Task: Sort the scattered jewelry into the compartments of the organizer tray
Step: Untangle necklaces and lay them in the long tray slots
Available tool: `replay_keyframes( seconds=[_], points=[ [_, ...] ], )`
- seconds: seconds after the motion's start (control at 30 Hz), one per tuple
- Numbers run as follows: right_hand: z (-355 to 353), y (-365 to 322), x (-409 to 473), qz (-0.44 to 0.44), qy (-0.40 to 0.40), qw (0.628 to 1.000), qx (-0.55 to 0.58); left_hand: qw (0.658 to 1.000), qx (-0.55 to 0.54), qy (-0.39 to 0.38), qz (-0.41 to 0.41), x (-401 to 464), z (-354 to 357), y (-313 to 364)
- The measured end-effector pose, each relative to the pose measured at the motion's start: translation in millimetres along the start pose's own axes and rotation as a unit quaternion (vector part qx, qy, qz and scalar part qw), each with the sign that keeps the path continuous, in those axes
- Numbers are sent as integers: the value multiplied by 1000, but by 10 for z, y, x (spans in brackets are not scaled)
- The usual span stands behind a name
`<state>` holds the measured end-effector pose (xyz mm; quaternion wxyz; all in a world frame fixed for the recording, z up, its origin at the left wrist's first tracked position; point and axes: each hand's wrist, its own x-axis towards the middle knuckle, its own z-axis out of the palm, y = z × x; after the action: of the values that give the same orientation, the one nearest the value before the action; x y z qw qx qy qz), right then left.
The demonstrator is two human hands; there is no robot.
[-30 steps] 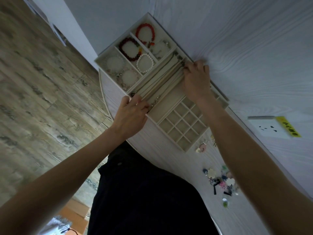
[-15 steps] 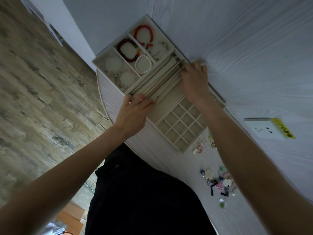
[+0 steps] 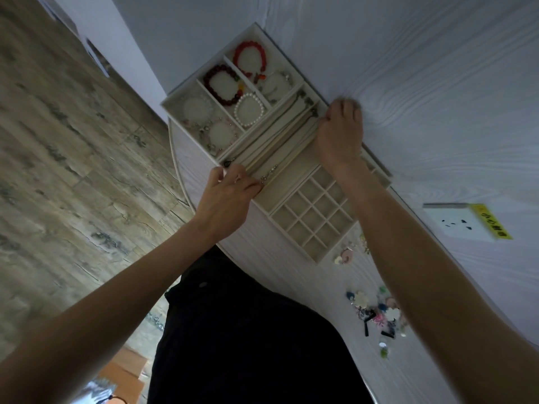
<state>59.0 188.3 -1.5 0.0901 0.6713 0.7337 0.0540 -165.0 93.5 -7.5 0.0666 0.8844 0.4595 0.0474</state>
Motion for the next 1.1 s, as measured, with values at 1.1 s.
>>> replay_keyframes(
  seconds=[1.1],
  points=[
    [153, 340, -3028, 384, 25, 890, 244, 936, -255, -192, 145, 403, -128, 1597]
  ],
)
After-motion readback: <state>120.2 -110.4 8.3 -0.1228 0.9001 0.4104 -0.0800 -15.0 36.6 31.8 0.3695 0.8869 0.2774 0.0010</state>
